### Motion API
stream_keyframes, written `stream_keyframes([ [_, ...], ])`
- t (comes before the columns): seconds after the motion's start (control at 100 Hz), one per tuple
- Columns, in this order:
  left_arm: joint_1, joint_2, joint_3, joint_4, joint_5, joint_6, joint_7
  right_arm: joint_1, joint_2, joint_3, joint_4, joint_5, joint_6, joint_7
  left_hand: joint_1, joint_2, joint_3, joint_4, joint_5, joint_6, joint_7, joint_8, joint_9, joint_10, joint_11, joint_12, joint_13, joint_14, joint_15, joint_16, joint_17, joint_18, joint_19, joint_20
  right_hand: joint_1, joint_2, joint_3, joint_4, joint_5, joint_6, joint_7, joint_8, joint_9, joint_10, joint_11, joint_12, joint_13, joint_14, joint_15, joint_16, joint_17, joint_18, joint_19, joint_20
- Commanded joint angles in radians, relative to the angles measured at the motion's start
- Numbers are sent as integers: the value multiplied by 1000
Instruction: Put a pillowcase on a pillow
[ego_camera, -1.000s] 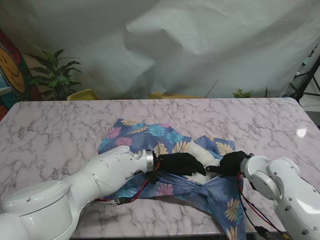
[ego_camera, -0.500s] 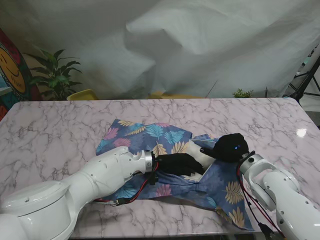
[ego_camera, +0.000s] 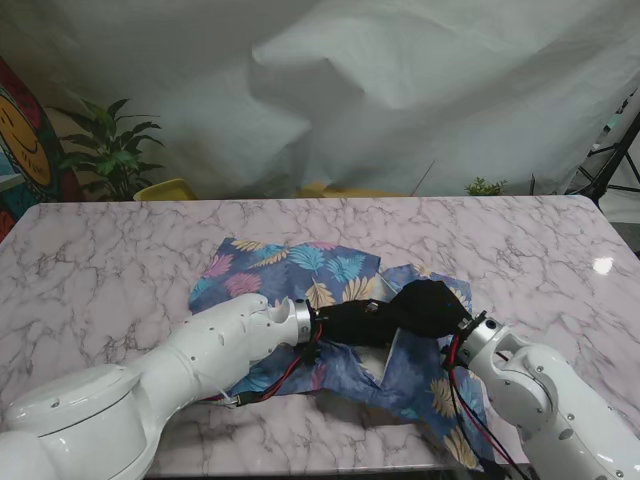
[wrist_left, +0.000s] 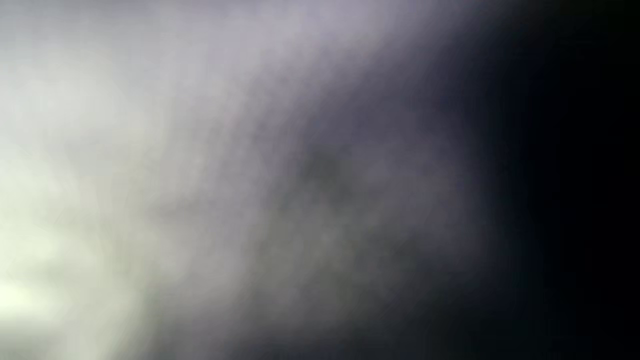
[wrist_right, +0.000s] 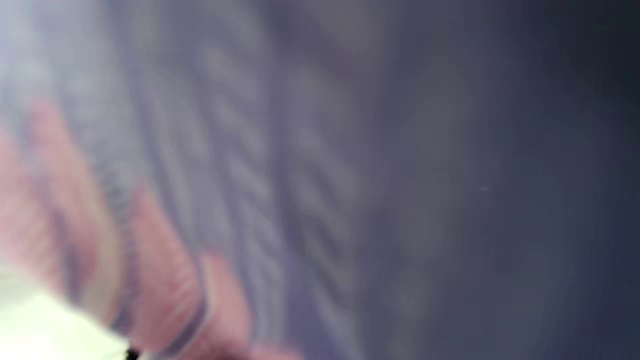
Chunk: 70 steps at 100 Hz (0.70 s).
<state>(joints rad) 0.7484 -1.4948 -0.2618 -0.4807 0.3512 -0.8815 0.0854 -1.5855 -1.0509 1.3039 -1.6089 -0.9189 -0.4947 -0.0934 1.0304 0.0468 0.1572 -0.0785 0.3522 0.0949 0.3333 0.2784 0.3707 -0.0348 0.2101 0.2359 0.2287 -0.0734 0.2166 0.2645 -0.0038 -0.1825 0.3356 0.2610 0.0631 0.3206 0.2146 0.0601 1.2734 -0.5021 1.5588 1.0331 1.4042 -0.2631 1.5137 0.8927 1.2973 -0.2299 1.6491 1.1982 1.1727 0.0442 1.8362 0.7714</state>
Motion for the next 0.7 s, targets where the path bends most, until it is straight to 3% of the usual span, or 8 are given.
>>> stream_keyframes([
  [0.0,2,16,-12,15,4,11,-24,-1,-10,-17,-9,-27,-4,-13,49,8,-66,11,-41,19,-10,0,-51,61,12,20,-37,101,2,10,-4,15,-61,-15,4,0,23,13,56,-26,52,16,42,62,160,22,31,-150,118,26,33,-34,245,-10],
  [0.12,4,32,-36,-29,46,62,48,0,-15,-35,-6,8,-23,-12,56,2,-79,19,-54,15,-18,0,-73,53,14,22,-57,101,1,11,-8,25,-79,-13,6,-2,24,9,57,-22,50,14,42,65,161,19,31,-150,119,22,33,-32,245,-13],
  [0.24,24,55,-89,-89,37,77,73,0,-10,-44,-16,-29,-1,-12,72,-7,-88,21,-19,-7,5,13,-71,51,28,28,-53,112,13,18,-6,59,-68,14,8,-1,25,6,57,-22,50,12,42,66,162,17,30,-150,120,20,33,-31,245,-15],
  [0.44,79,155,-192,-297,64,106,81,0,-2,-40,-24,-80,66,8,91,-69,-83,12,153,-121,95,54,16,65,39,40,8,123,19,38,-12,137,30,79,15,-7,29,6,57,-21,51,10,42,66,164,16,30,-150,122,20,33,-27,245,-18],
  [0.58,137,226,-287,-457,102,163,72,3,-2,-31,-16,-70,99,26,99,-126,-43,-6,210,-129,127,65,56,71,50,50,52,128,31,56,7,164,87,96,17,-9,29,6,56,-21,49,9,42,67,164,15,30,-150,121,20,33,-26,246,-19],
  [0.6,145,237,-300,-479,108,174,65,4,-2,-29,-14,-68,102,27,-39,-176,185,-12,210,-130,135,57,59,71,49,55,57,128,28,67,0,166,121,84,18,-10,30,7,56,-21,49,8,42,67,164,15,30,-150,121,20,33,-26,246,-20],
  [0.61,148,242,-306,-490,110,180,60,4,-3,-28,-14,-67,103,28,-76,-188,246,-15,209,-130,135,57,59,71,48,56,59,129,27,67,-2,168,128,85,18,-9,30,7,57,-21,49,8,42,67,164,15,30,-150,121,20,33,-26,246,-20],
  [0.69,168,284,-348,-566,126,227,-1,5,-4,-21,-7,-54,110,30,-127,-186,329,-2,191,-134,116,46,49,73,41,54,67,148,26,71,6,185,140,88,19,-11,30,7,57,-20,48,7,42,69,164,14,30,-151,121,20,33,-25,246,-21],
])
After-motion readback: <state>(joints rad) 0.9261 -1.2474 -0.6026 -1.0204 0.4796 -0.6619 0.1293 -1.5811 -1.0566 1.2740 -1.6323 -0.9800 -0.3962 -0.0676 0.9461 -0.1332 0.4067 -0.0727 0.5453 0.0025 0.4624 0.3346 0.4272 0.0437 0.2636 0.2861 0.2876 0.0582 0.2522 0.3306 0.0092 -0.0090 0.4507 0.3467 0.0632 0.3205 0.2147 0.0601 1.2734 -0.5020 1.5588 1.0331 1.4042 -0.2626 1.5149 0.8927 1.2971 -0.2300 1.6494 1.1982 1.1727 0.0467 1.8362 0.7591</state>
